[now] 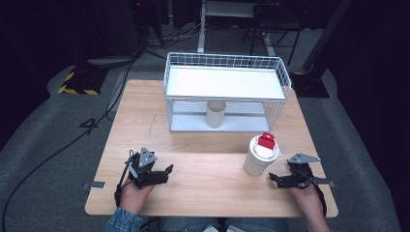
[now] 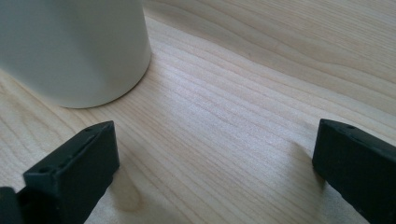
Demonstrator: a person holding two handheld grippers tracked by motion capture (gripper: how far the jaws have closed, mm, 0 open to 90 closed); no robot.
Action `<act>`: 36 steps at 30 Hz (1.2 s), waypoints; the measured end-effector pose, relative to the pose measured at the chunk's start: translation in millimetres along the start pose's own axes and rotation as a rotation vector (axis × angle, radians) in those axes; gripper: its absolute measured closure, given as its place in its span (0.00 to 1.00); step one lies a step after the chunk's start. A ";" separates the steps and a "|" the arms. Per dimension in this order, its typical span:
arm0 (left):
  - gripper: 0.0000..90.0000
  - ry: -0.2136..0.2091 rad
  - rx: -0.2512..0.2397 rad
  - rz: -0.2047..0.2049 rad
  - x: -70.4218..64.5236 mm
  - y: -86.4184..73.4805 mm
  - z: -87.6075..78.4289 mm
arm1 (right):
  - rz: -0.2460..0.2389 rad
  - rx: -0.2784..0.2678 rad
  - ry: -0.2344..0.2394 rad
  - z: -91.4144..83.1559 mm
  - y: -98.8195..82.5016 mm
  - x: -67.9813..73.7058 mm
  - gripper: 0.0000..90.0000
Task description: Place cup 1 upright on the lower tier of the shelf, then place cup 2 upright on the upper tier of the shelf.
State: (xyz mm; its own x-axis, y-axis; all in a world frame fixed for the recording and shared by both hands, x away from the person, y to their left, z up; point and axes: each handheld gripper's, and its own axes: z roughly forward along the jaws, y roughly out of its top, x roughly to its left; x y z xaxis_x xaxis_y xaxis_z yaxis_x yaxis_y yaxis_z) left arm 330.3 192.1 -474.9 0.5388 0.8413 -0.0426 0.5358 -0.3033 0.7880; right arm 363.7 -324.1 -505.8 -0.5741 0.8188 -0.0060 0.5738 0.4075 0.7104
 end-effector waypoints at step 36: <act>0.14 0.059 0.143 0.007 12.7 -29.9 8.6 | -0.038 -0.061 0.067 -20.1 10.0 8.4 0.01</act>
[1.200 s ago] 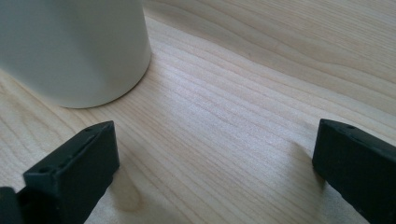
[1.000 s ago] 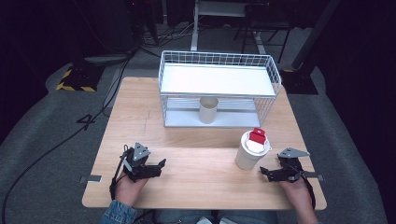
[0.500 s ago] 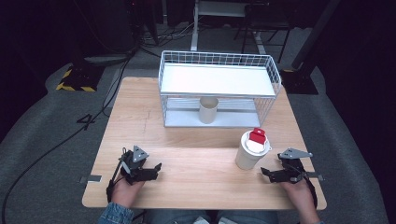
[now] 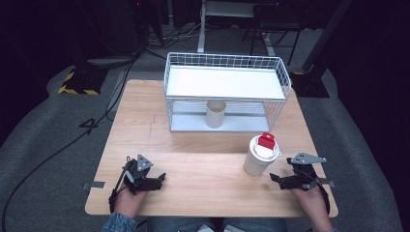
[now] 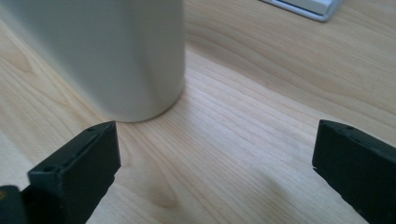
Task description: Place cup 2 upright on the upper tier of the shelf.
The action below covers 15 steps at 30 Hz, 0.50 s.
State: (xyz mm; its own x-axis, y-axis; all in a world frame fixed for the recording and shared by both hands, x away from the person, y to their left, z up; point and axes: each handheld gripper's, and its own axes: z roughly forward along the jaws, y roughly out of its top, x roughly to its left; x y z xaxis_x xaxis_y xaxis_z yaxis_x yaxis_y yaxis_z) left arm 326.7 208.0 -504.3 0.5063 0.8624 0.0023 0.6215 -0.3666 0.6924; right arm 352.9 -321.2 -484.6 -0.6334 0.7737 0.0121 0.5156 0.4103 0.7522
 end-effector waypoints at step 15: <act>0.11 -0.021 0.009 -0.029 2.0 3.9 5.3 | -0.006 -0.124 0.086 -13.4 13.8 18.8 0.01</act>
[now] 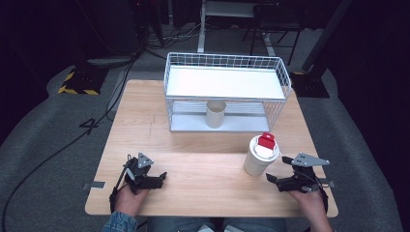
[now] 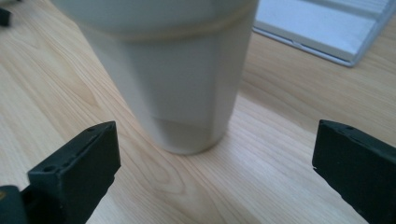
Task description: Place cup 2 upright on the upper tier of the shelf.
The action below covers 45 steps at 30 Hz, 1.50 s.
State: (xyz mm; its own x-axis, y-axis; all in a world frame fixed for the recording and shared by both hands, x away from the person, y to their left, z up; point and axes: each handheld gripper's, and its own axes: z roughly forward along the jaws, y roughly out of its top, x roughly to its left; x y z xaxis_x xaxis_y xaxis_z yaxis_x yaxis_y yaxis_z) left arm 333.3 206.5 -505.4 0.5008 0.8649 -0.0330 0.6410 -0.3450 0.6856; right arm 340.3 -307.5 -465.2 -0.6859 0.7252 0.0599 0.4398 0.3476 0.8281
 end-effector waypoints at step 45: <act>0.11 0.012 0.001 -0.015 -1.0 0.4 0.3 | -0.056 -0.166 0.023 42.8 16.0 14.2 0.14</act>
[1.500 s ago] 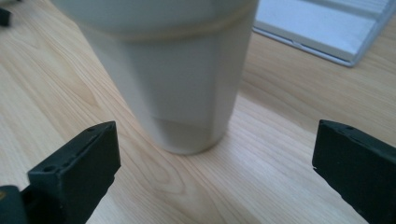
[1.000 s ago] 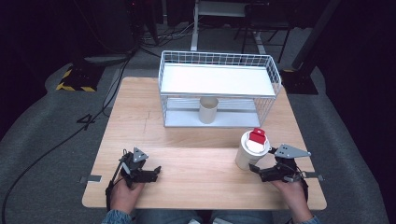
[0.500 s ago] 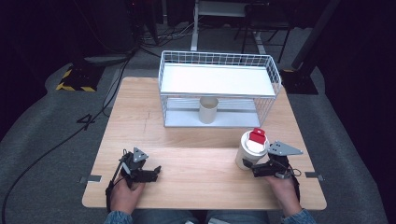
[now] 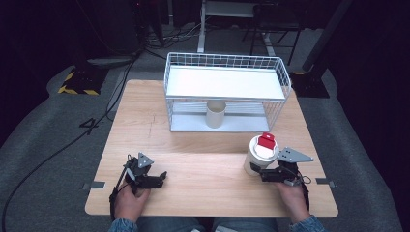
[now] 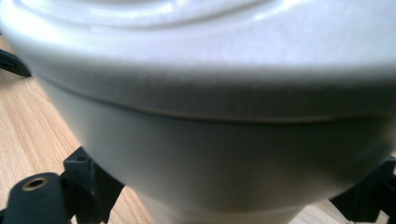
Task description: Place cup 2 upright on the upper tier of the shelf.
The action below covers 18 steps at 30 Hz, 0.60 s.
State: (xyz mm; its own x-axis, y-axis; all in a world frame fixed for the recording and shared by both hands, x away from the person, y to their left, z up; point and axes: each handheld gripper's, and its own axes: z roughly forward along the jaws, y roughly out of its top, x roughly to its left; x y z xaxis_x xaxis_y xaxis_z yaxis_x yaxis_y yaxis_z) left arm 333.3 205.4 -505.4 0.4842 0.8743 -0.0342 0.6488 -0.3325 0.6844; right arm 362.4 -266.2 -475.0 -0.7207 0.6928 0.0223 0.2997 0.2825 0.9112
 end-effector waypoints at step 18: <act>0.11 0.002 -0.001 -0.003 -0.1 0.3 0.2 | 0.006 -0.019 -0.011 6.4 -0.2 1.3 0.15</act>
State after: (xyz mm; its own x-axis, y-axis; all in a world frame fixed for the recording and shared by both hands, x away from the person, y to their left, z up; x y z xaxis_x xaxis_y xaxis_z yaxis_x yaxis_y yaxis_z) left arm 333.5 205.1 -505.3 0.4807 0.8762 -0.0345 0.6498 -0.3295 0.6850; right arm 365.5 -261.1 -477.8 -0.7123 0.7015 0.0231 0.2919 0.2661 0.9187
